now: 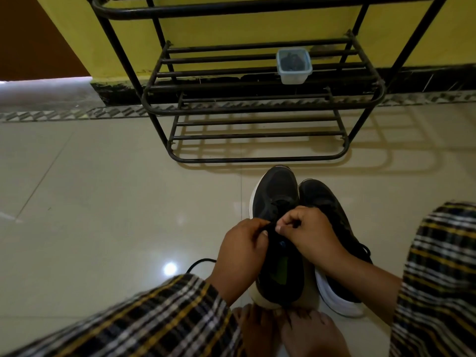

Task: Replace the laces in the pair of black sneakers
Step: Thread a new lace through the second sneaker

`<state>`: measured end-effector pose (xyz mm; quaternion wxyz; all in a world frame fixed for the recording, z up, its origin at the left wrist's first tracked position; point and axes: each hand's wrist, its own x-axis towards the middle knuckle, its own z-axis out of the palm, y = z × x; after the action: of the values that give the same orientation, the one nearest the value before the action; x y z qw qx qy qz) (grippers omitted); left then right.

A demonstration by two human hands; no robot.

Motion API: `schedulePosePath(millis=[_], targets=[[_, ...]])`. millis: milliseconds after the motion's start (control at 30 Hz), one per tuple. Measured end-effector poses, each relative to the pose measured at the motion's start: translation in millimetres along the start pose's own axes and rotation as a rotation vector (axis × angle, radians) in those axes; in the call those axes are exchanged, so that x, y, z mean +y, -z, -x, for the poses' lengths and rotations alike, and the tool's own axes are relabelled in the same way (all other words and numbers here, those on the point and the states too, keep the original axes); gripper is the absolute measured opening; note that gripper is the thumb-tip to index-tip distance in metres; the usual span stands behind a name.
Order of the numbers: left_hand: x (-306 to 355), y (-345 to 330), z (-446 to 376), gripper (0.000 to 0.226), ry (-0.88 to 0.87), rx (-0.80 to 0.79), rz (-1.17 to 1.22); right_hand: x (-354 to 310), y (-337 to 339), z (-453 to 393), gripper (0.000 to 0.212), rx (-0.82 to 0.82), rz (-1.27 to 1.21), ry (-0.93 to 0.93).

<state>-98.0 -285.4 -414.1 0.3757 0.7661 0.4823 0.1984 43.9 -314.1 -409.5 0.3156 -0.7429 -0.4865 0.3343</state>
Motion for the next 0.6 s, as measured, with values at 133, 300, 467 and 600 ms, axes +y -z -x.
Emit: schedulePosePath(millis=[133,300,467,600], targets=[[1,3,-3,0.025,0.016,-0.027,0.023,1,-2,-1,0.023,-0.012,-0.058,-0.064],[9,6,-7,0.023,-0.021,-0.067,-0.025,7,-1,-2,0.025,-0.003,-0.154,-0.119],[10,6,-15,0.015,-0.059,-0.038,-0.096,8,1,5,0.023,0.011,-0.177,-0.107],[9,4,-16,0.011,-0.075,-0.051,-0.099,12,-2,9,0.016,0.08,-0.154,-0.094]])
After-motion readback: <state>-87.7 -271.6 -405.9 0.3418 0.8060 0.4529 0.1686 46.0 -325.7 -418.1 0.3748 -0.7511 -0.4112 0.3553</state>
